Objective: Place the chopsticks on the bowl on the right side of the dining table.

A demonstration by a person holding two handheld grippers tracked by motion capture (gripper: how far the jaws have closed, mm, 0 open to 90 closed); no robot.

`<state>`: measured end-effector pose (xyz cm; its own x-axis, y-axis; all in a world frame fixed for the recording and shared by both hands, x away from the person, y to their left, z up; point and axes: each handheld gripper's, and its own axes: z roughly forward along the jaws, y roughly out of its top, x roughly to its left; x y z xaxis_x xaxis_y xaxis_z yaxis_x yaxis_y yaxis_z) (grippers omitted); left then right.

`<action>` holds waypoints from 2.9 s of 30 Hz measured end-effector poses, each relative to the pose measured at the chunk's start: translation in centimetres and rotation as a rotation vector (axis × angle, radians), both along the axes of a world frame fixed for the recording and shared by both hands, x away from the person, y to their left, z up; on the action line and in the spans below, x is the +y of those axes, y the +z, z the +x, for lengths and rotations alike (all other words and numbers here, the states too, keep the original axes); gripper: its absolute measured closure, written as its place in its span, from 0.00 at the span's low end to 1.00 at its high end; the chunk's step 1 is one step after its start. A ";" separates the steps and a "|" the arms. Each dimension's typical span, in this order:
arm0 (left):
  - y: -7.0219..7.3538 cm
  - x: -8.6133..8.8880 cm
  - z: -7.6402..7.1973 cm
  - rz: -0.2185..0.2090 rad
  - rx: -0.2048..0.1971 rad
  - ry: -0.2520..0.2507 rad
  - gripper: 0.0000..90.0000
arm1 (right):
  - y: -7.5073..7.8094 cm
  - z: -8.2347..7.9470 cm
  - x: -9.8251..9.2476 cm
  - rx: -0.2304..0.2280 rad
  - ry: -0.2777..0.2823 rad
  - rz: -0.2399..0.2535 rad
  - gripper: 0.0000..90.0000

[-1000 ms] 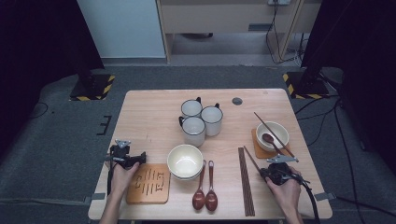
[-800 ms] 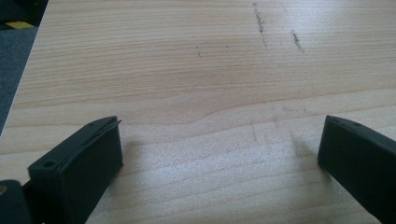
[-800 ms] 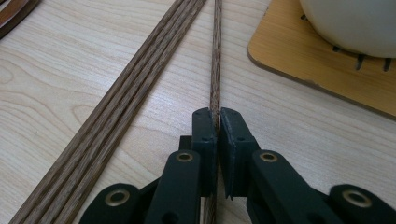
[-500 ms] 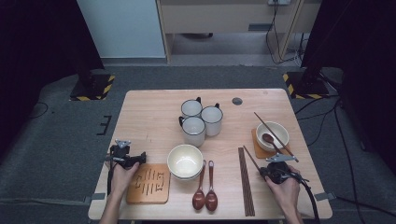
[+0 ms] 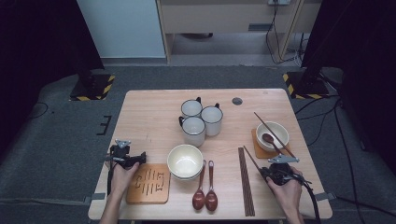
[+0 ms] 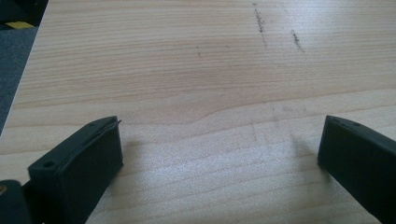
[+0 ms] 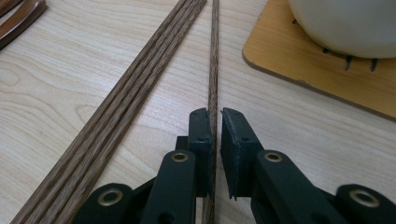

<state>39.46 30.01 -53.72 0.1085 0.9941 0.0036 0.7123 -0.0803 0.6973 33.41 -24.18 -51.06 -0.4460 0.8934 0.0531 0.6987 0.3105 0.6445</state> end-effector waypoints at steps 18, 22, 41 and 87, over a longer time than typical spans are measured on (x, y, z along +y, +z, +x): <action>0.0 0.0 0.0 0.000 0.000 0.000 0.00 | -0.5 -1.9 -0.8 0.009 -0.022 0.017 0.92; 0.0 0.0 0.0 0.000 0.000 0.000 0.00 | -0.6 -1.8 -0.7 0.015 -0.022 0.012 0.93; 0.0 0.0 0.0 0.000 0.000 0.000 0.00 | -0.6 -1.5 -0.7 0.008 -0.021 0.028 0.95; 0.0 0.0 0.0 0.000 0.000 0.000 0.00 | 5.4 -1.7 -1.9 -0.212 -0.009 0.181 0.95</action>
<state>39.46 30.01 -53.72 0.1084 0.9941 0.0038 0.7122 -0.0803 0.6973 31.72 -26.08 -45.63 -0.4560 0.8820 0.1190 0.5447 0.1708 0.8211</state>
